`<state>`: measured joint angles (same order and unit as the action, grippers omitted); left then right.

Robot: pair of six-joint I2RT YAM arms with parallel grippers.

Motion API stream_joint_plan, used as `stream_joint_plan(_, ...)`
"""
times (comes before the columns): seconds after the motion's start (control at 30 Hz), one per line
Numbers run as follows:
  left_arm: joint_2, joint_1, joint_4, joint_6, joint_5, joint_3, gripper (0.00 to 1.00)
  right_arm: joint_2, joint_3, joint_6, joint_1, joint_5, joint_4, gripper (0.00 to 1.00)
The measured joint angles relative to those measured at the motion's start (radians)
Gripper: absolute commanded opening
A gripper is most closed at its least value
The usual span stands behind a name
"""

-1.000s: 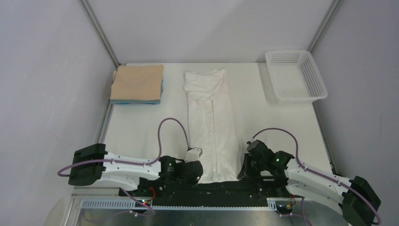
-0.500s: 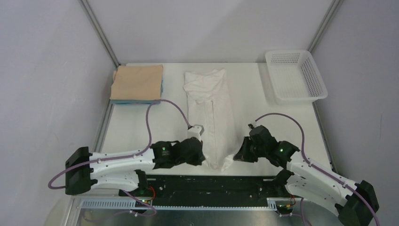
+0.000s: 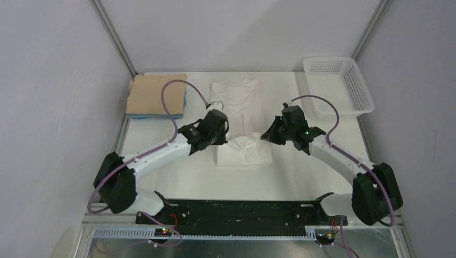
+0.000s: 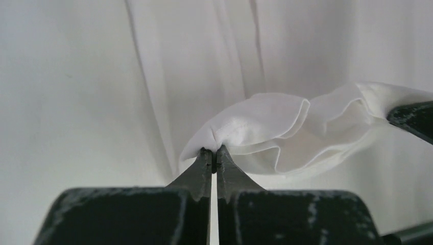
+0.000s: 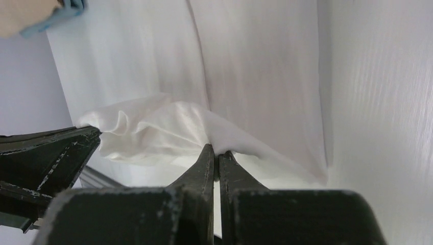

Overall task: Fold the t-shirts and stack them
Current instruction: Fold the folded rectangular tshirt in 1/3 of the way

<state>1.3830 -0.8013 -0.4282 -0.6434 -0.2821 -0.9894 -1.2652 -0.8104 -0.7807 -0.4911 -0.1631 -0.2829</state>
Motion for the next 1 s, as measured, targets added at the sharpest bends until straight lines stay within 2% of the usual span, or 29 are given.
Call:
stream_joint_plan(0.3,0.191,0.167,0.010,0.079,0.022,-0.140,0.00,-0.251,-0.163,0.065,0.109,-0.061,0.122,0.00)
stream_joint_plan(0.57,0.350,0.247,0.014,0.150,0.075,-0.278,0.00,-0.436,-0.292,0.079,0.161,-0.117,0.195,0.00)
stream_joint_plan(0.7,0.416,0.270,0.022,0.186,0.108,-0.333,0.07,-0.493,-0.316,0.077,0.178,-0.130,0.211,0.00)
stream_joint_plan(0.77,0.438,0.279,0.026,0.200,0.120,-0.341,0.17,-0.522,-0.328,0.075,0.187,-0.138,0.214,0.06)
stream_joint_plan(0.83,0.453,0.287,0.023,0.208,0.133,-0.341,0.28,-0.550,-0.338,0.074,0.195,-0.143,0.220,0.28)
stream_joint_plan(0.87,0.459,0.290,0.023,0.215,0.136,-0.341,0.41,-0.562,-0.341,0.069,0.199,-0.145,0.223,0.51)
stream_joint_plan(0.9,0.465,0.293,0.023,0.218,0.139,-0.341,0.48,-0.575,-0.343,0.067,0.204,-0.148,0.225,0.59)
stream_joint_plan(0.93,0.471,0.296,0.021,0.222,0.140,-0.343,0.64,-0.584,-0.344,0.061,0.208,-0.151,0.225,0.69)
stream_joint_plan(0.97,0.475,0.298,0.021,0.230,0.143,-0.346,0.72,-0.589,-0.344,0.058,0.212,-0.152,0.226,0.74)
stream_joint_plan(1.0,0.477,0.300,0.021,0.232,0.148,-0.350,0.91,-0.592,-0.345,0.061,0.216,-0.156,0.225,0.80)
